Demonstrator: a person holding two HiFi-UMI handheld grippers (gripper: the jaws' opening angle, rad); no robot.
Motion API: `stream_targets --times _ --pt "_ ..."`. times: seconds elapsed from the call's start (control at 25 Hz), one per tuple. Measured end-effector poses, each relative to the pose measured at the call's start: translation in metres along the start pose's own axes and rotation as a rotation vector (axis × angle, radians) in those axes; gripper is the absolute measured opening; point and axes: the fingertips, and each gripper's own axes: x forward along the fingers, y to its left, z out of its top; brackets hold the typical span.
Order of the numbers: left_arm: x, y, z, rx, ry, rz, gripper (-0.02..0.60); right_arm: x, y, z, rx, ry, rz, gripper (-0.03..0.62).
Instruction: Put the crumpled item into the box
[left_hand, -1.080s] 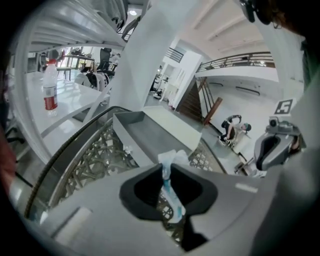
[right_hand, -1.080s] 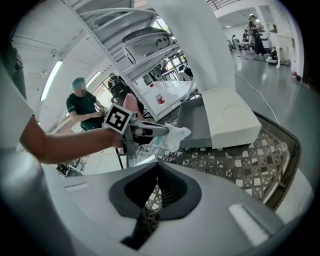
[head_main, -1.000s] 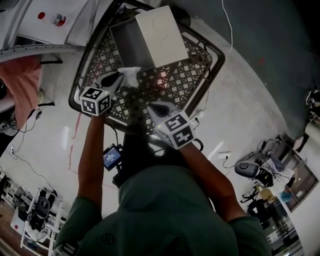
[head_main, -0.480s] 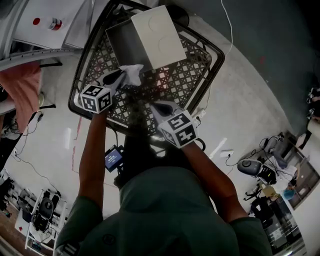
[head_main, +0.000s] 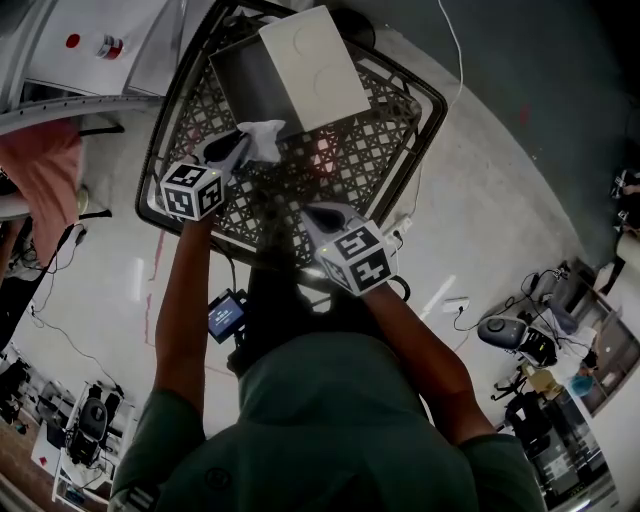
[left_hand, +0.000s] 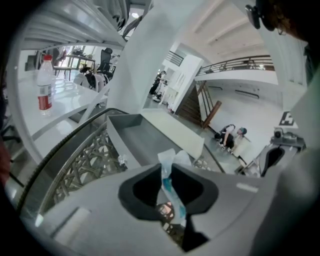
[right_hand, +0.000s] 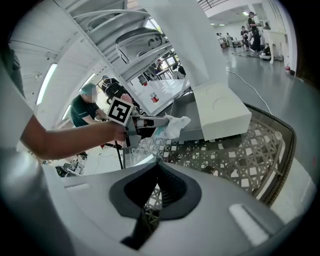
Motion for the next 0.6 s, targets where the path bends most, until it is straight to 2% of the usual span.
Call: stream_targets --times 0.12,0.36,0.6 --pt "-0.005 -0.004 0.004 0.025 -0.04 -0.01 0.061 -0.002 0.004 -0.005 -0.002 -0.002 -0.003 0.006" --pt "-0.012 0.001 0.0 0.043 -0.061 0.0 0.064 0.004 0.009 -0.015 -0.004 0.006 -0.002 0.006" --pt "-0.016 0.0 0.01 0.082 -0.099 -0.027 0.067 0.011 0.012 -0.01 -0.011 0.012 0.005 0.006"
